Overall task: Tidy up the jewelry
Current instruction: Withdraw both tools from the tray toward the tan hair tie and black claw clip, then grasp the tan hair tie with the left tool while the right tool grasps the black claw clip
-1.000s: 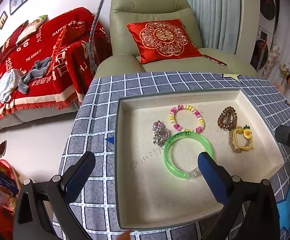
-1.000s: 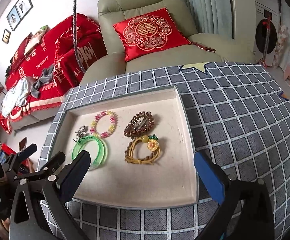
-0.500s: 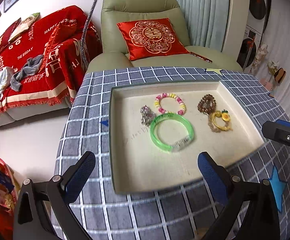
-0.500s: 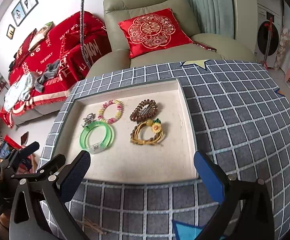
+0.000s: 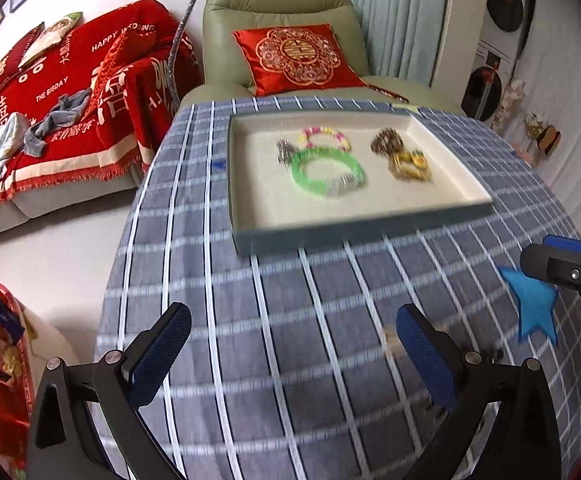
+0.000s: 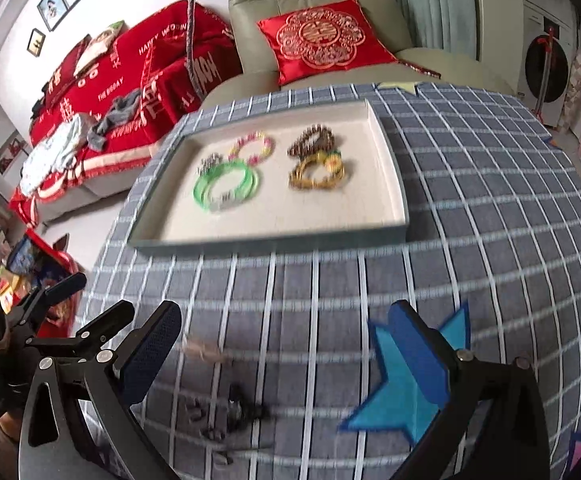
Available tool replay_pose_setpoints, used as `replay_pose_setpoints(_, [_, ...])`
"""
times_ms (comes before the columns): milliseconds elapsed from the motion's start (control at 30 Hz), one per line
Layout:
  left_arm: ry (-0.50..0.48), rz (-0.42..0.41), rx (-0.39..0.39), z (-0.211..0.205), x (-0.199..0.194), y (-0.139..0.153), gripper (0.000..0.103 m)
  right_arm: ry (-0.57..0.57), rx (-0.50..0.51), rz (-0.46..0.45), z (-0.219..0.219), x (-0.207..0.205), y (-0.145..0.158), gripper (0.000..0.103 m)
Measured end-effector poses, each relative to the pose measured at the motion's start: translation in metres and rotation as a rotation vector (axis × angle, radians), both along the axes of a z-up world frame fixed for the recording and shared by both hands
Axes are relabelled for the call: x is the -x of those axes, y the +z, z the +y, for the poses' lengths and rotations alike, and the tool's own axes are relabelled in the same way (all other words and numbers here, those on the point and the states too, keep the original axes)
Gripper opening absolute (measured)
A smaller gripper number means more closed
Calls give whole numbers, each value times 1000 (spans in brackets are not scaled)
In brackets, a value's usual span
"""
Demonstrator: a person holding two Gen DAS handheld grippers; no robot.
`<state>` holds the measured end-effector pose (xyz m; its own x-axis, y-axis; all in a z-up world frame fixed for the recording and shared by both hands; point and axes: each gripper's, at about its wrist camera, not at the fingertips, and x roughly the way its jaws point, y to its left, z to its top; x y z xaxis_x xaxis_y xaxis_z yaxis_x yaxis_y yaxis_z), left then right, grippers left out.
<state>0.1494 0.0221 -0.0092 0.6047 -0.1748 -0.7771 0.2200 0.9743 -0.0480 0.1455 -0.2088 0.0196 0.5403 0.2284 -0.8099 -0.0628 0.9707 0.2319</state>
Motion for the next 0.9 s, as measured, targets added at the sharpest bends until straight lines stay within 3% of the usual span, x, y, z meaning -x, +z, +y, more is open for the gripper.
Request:
replay_pose_setpoints(267, [-69,17,-60,-4,21,-18,103,16,10,55,0,41,-24,103])
replay_pose_setpoints(433, [-172,21,-76,-13,17,-24,103,40,50,53,6,65,-33,102])
replay_pose_setpoints(500, [-229,12,-103,-23,14,-25,103,55,69,49,11,72,-36,93])
replay_pose_setpoints(700, [-360,4,-156,-47,6,-31,103,92,98,49,27,78,-42,92])
replay_pose_setpoints(767, [-382,-2,-159,-53,3,-32,103,93,109,41,30,78,-43,91])
replay_pose_setpoints(900, [-384,5,-163,-60,-4,-37,103,100,148,36,41,77,-50,78])
